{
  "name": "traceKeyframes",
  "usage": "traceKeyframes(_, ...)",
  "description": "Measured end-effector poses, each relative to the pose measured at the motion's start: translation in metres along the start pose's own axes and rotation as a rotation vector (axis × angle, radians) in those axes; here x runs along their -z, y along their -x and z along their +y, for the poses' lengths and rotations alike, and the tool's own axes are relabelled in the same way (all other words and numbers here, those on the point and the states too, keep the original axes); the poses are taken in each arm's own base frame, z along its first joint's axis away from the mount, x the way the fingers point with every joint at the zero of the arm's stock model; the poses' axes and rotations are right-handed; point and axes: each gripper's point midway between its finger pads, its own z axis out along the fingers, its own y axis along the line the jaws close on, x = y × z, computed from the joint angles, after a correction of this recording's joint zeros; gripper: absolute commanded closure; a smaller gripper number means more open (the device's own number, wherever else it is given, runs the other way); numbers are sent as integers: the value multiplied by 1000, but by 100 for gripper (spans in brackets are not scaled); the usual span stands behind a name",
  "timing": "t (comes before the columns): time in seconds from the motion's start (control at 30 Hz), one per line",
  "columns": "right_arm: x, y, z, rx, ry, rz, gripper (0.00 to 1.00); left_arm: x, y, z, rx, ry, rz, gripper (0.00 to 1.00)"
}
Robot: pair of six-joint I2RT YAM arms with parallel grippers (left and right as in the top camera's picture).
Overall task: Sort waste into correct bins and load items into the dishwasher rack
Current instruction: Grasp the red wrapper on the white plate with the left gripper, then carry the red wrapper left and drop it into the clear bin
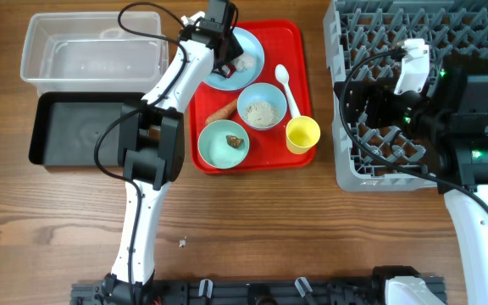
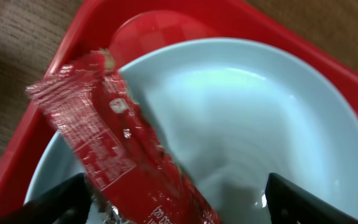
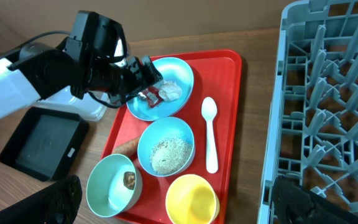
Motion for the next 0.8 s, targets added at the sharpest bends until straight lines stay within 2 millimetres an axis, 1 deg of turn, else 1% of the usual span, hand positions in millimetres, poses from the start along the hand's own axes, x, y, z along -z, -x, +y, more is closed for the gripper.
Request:
traceKeyframes(0.13, 0, -2, 0, -4, -1, 9, 0, -1, 1, -1, 16, -5, -7, 96)
traceKeyframes(0.3, 0, -4, -1, -11, -2, 17, 0, -9, -6, 2, 15, 5, 13, 96)
traceKeyframes(0.5, 0, -4, -1, -11, -2, 17, 0, -8, -8, 1, -23, -1, 29, 96)
traceKeyframes(0.57, 0, -5, -1, -12, -2, 18, 0, -2, -10, 4, -53, 10, 46, 96)
traceKeyframes(0.63, 0, -4, -1, -11, -2, 17, 0, 8, -7, 3, -72, 9, 43, 96)
traceKeyframes(0.7, 0, -5, -1, -12, -2, 18, 0, 26, 2, 2, -84, 7, 27, 96)
traceKeyframes(0.8, 0, -5, -1, -13, -3, 20, 0, 69, 28, -2, -79, -14, -37, 96)
